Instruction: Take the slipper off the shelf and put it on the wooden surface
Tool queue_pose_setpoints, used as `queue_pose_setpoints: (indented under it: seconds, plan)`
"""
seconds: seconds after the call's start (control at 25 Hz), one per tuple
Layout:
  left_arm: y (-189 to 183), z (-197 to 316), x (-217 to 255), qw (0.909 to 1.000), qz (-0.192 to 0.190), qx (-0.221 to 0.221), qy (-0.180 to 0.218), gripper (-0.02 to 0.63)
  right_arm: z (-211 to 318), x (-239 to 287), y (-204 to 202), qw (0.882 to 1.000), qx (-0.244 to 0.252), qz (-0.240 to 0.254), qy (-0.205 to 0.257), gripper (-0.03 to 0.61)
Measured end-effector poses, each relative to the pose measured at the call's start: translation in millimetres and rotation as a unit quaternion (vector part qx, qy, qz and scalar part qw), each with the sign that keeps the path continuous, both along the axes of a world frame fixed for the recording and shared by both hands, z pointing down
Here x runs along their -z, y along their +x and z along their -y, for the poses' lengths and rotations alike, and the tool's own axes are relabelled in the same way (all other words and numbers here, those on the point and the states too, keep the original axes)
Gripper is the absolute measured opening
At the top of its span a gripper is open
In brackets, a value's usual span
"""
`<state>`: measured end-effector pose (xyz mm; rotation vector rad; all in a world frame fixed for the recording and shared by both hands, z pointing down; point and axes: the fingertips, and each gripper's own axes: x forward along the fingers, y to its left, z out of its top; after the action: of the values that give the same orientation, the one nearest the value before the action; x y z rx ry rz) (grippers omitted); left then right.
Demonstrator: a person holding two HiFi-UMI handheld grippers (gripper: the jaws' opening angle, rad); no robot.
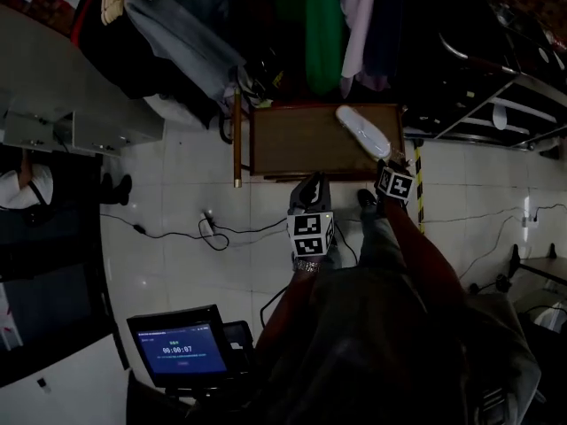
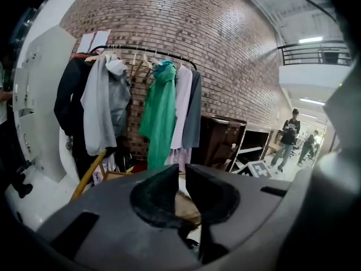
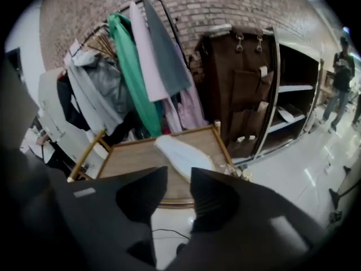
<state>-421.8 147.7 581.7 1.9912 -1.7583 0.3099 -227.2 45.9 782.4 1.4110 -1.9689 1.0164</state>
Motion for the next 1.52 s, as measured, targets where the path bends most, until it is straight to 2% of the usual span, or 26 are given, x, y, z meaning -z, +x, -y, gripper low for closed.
queue_pose_setpoints:
  seconds: [0.08, 0.2, 0.28, 0.36, 0.44, 0.6, 0.72, 0.84, 0.96, 1.2, 1.44, 1.52]
  plan:
    - [6.3, -9.3, -3.2, 0.9998, -0.009, -0.016, -0.006, 0.040, -21.9, 36.6, -20.8, 0.999, 0.028, 0.014, 0.018, 0.068]
    - [22.9, -13.0, -3.6, 0.9982, -0.047, -0.036, -0.015, 0.040, -53.1, 84.8, -44.5, 0.997, 0.058, 0.031, 0.042, 0.009]
    - [34.4, -11.3, -2.8, 0.9953, -0.086, -0.042, -0.020, 0.040, -69.0, 111.5, -58.7, 0.994, 0.083, 0.051, 0.058, 0.009]
    - [44.1, -10.6, -2.2, 0.9933, -0.104, -0.044, -0.023, 0.040, -84.8, 132.2, -72.3, 0.988, 0.116, 0.071, 0.068, 0.009]
    - [55.5, -9.8, 0.3, 0.9935, -0.098, -0.052, -0.024, 0.040, -96.8, 148.1, -77.1, 0.984, 0.140, 0.079, 0.075, 0.009]
    - [81.7, -13.1, 9.4, 0.9948, -0.071, -0.072, -0.016, 0.040, -110.9, 171.2, -65.0, 0.982, 0.153, 0.069, 0.089, 0.009]
    - [88.1, -11.7, 11.9, 0.9961, -0.051, -0.070, -0.014, 0.040, -108.9, 180.9, -62.0, 0.980, 0.167, 0.052, 0.100, 0.009]
    - [96.7, -12.1, 20.8, 0.9972, -0.040, -0.063, -0.007, 0.040, -108.9, 190.5, -50.1, 0.979, 0.164, 0.057, 0.105, 0.009]
    - [101.8, -5.5, 27.5, 0.9975, -0.039, -0.060, 0.000, 0.040, -102.7, 198.1, -42.6, 0.980, 0.158, 0.058, 0.108, 0.009]
    - [100.0, -5.3, 26.8, 0.9981, -0.023, -0.058, -0.001, 0.040, -102.2, 200.5, -54.6, 0.979, 0.163, 0.074, 0.102, 0.009]
    - [104.2, -4.2, 29.8, 0.9973, -0.031, -0.066, 0.000, 0.040, -105.9, 204.4, -63.3, 0.976, 0.176, 0.087, 0.099, 0.009]
    - [113.1, -2.9, 31.3, 0.9969, -0.037, -0.070, 0.001, 0.040, -104.8, 207.3, -54.2, 0.976, 0.175, 0.084, 0.100, 0.009]
